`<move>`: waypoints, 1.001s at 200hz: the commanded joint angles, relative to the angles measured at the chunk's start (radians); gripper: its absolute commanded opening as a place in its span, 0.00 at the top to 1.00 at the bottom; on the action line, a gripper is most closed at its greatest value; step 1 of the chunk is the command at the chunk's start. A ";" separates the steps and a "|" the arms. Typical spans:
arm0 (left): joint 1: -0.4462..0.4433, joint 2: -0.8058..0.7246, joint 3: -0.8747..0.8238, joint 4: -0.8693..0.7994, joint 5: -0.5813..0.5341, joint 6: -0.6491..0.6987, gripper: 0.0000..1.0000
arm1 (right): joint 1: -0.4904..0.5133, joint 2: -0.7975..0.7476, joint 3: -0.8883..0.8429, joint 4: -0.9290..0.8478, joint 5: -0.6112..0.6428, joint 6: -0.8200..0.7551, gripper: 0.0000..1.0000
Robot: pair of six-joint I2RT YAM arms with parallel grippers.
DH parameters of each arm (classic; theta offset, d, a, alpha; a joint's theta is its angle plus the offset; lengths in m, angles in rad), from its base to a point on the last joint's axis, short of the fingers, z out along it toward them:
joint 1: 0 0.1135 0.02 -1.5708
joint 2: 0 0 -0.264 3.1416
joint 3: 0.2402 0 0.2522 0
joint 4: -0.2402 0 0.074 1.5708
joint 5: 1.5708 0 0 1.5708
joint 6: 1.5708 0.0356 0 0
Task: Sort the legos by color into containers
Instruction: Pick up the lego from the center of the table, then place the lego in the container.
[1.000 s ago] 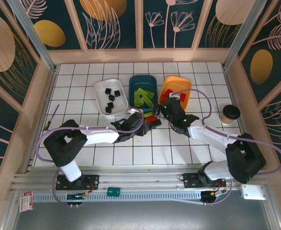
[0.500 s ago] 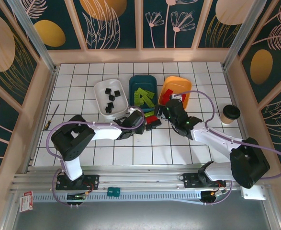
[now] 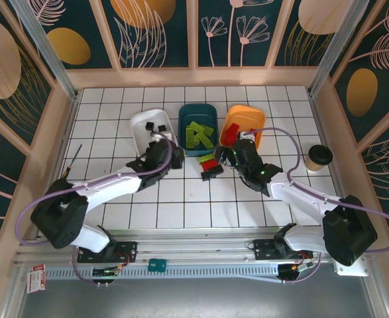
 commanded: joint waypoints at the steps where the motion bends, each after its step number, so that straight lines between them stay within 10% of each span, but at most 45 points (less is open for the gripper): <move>1: 0.105 0.000 -0.009 -0.042 -0.003 -0.008 0.76 | 0.016 -0.022 -0.023 -0.010 0.023 0.023 0.15; 62: 0.297 0.154 0.121 -0.037 0.076 -0.002 0.72 | 0.075 -0.050 -0.055 -0.077 -0.007 0.016 0.14; 93: 0.320 0.200 0.197 -0.055 0.106 0.003 0.43 | 0.127 -0.022 -0.088 -0.097 -0.005 0.030 0.14; 200: 0.199 -0.323 -0.175 0.002 0.243 -0.079 0.01 | 0.154 0.199 -0.050 0.073 -0.085 0.080 0.37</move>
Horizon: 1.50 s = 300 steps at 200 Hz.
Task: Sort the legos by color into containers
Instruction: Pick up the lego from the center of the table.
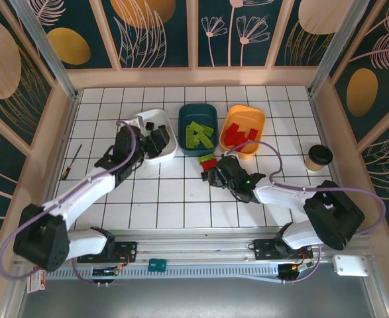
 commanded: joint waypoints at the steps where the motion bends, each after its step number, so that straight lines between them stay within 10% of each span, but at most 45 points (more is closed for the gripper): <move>1: -0.021 -0.087 -0.116 0.002 0.035 -0.051 0.01 | 0.008 0.040 0.033 0.061 -0.024 0.034 0.37; 130: -0.029 -0.345 -0.325 -0.065 0.045 -0.098 0.01 | -0.011 0.170 0.076 0.133 -0.052 0.041 0.65; 238: -0.028 -0.420 -0.346 -0.142 -0.033 -0.081 0.01 | 0.099 -0.099 0.089 -0.042 -0.072 0.018 0.78; 300: -0.029 -0.488 -0.347 -0.217 -0.100 -0.107 0.01 | 0.113 0.274 0.516 0.055 -0.191 -0.124 0.78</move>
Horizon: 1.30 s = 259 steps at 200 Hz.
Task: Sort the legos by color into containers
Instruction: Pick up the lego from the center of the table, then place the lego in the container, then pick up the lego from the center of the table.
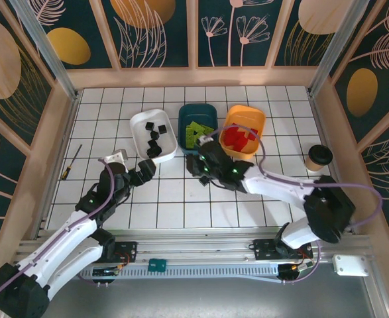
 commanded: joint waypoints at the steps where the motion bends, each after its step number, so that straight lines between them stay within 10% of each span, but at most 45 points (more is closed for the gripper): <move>1: -0.006 -0.014 -0.009 -0.054 -0.028 -0.017 0.01 | 0.004 0.161 0.160 0.048 -0.049 -0.085 0.78; 60: -0.005 -0.029 -0.001 -0.099 -0.020 -0.002 0.01 | -0.065 0.554 0.580 -0.007 -0.115 -0.089 0.73; 92: -0.005 -0.016 0.006 -0.087 0.019 0.017 0.01 | -0.082 0.628 0.710 -0.073 -0.120 -0.089 0.35; 135: -0.027 0.073 0.039 -0.037 0.088 0.051 0.07 | -0.093 0.410 0.457 0.042 -0.060 -0.059 0.27; 197: -0.321 0.400 0.140 0.114 -0.013 0.067 0.06 | -0.172 -0.056 -0.147 0.161 0.065 0.062 0.27; 259: -0.504 0.845 0.397 0.133 -0.075 0.159 0.19 | -0.226 -0.404 -0.382 0.038 0.140 0.105 0.26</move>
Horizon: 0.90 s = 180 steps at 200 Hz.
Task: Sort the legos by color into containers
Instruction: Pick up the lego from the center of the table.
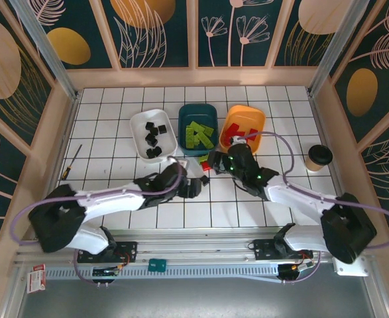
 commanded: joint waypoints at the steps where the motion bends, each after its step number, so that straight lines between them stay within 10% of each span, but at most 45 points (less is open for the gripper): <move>1: -0.032 0.121 0.101 0.020 -0.044 0.060 0.20 | -0.019 -0.105 -0.041 -0.046 0.063 0.035 0.26; 77: -0.065 0.399 0.309 -0.044 -0.164 0.153 0.27 | -0.032 -0.203 -0.078 -0.094 0.077 0.045 0.24; 180: -0.062 0.394 0.298 -0.008 -0.203 0.150 0.70 | -0.032 -0.209 -0.082 -0.093 0.089 0.043 0.24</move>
